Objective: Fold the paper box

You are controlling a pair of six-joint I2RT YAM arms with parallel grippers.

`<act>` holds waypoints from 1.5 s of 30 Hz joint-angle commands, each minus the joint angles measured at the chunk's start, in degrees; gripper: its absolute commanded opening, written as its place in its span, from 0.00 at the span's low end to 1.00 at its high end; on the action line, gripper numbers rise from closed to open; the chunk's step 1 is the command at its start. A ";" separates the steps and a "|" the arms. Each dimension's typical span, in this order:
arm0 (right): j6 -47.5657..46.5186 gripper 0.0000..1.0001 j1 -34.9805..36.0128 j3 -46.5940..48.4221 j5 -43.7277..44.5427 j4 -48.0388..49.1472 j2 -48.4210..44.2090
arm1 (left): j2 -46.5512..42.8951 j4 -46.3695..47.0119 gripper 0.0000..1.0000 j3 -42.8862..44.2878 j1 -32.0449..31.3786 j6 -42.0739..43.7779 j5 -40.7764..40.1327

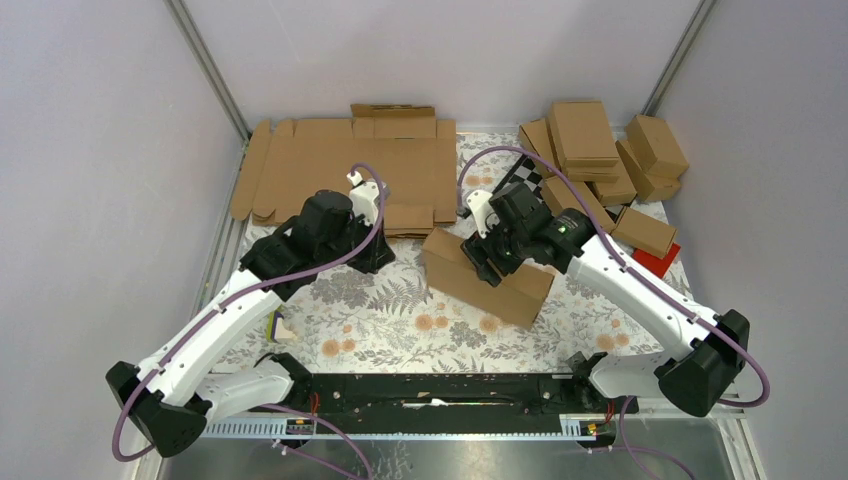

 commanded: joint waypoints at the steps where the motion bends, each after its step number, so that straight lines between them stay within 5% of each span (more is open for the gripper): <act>1: -0.40 0.55 0.31 6.93 19.30 -2.67 -0.45 | -2.13 0.55 0.00 2.42 0.27 1.63 -1.61; 5: -2.49 0.41 0.16 11.40 39.53 -1.15 -1.17 | -2.42 0.32 0.00 2.89 0.36 1.90 -1.93; 13: -17.71 0.46 -3.35 16.04 61.11 17.51 1.16 | -2.27 -0.62 0.00 4.53 0.36 1.81 0.56; 21: -36.62 0.45 -17.33 18.78 67.40 46.37 15.87 | -1.17 -0.43 0.00 5.73 0.43 1.55 0.20; 27: -45.73 0.49 -26.81 28.65 61.93 58.01 30.28 | 4.44 -1.47 0.00 11.68 0.70 1.43 5.43; 29: -49.40 0.56 -29.13 32.04 59.85 62.83 36.46 | 6.07 -1.33 0.00 13.25 0.72 0.87 6.20; 30: -51.64 0.67 -30.63 35.39 59.30 63.92 39.97 | 6.77 -1.05 0.00 13.65 0.73 0.58 6.65; 31: -54.57 0.91 -31.62 38.24 59.60 65.68 44.17 | 7.27 -0.62 0.00 13.92 0.71 0.25 7.14; 33: -59.23 0.99 -32.69 43.48 62.61 72.68 51.88 | 8.09 -0.11 0.00 14.35 0.80 -0.46 9.46; 38: -37.36 1.00 -28.81 47.40 62.23 53.30 53.72 | 7.24 3.17 0.08 12.07 1.02 -3.43 12.89; 45: -30.46 1.00 -18.75 24.89 57.04 53.18 35.54 | 2.81 7.37 0.43 7.65 1.33 -6.98 9.07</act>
